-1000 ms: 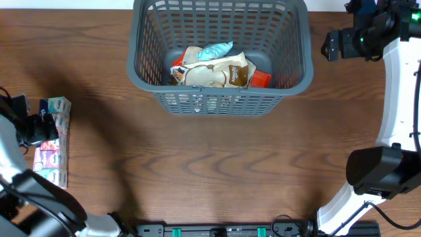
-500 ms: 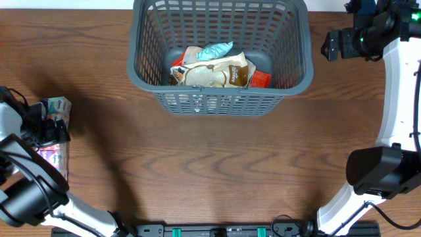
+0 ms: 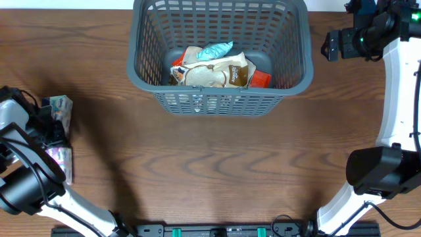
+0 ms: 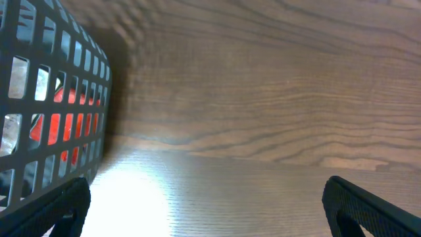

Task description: Pack container

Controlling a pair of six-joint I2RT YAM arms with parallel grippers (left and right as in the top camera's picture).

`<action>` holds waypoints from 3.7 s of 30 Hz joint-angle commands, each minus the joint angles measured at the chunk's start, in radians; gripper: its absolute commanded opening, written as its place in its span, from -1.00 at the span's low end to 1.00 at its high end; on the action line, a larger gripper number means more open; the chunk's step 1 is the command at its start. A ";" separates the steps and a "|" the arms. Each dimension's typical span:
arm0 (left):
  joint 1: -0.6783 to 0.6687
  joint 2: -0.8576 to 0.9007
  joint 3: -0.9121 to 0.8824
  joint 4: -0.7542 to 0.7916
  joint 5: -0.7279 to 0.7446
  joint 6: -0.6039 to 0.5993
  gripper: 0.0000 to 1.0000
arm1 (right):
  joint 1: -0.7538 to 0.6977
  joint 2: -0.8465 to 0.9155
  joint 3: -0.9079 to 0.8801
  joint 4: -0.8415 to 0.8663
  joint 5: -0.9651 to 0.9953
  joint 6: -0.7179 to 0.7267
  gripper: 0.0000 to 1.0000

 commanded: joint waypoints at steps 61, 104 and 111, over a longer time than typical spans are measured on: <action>-1.028 0.336 1.277 -0.406 0.311 0.581 -0.89 | -0.012 0.008 0.000 -0.047 -0.002 -0.005 0.98; -0.581 -0.253 1.184 -0.661 0.099 -0.081 0.97 | 0.080 -0.105 0.243 0.050 0.048 0.194 0.79; -0.552 -0.388 0.817 -0.591 0.132 -0.063 0.97 | 0.130 -0.195 0.164 -0.004 0.134 0.206 0.83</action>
